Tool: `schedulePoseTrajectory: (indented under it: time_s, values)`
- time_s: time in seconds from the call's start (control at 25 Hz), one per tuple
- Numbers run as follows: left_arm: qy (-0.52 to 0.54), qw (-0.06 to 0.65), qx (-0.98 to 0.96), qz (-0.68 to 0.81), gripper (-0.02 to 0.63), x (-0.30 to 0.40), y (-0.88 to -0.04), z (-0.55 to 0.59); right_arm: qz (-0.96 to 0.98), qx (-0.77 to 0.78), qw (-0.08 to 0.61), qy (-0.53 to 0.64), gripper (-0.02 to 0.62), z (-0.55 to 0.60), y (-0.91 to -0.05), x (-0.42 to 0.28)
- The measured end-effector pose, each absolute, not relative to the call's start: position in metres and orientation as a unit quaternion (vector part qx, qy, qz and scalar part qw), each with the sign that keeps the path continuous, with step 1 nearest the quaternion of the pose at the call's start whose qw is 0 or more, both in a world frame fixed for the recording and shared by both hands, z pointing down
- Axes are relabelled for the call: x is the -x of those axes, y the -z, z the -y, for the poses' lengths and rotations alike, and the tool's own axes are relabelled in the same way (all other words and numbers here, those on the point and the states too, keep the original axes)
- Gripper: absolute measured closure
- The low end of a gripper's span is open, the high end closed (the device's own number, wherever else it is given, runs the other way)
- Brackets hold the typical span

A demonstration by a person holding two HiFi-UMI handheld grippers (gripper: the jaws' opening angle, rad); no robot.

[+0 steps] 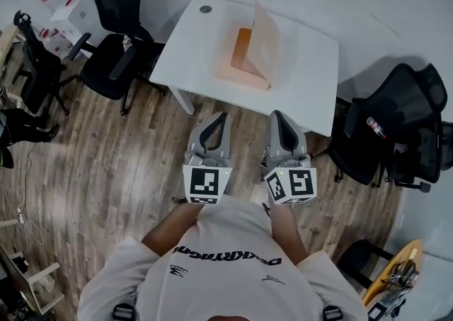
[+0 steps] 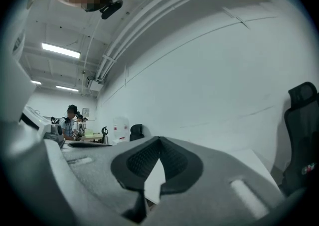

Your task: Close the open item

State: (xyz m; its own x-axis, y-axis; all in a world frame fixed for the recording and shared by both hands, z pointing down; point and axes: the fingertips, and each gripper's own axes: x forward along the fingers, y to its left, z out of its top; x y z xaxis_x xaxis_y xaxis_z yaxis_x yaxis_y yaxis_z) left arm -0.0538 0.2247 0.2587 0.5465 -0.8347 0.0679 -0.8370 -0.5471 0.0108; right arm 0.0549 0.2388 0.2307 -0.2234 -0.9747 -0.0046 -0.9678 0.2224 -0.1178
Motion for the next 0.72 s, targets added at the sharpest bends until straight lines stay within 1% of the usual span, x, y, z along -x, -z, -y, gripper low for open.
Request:
schedulePoseTrajectory:
  time_s: [0.24, 0.52, 0.72]
  values:
    - [-0.034, 0.048, -0.882, 0.468, 0.601, 0.065, -0.277, -0.182, -0.769, 0.636, 0.025, 0.061, 0.595, -0.200, -0.246, -0.052]
    - [-0.041, 0.052, -0.886, 0.458, 0.601, 0.061, -0.286, -0.153, -0.763, 0.643, 0.016, 0.064, 0.595, -0.171, -0.253, -0.053]
    - [-0.048, 0.061, -0.887, 0.455, 0.601, 0.051, -0.299, -0.128, -0.762, 0.643, 0.014, 0.071, 0.595, -0.146, -0.266, -0.068]
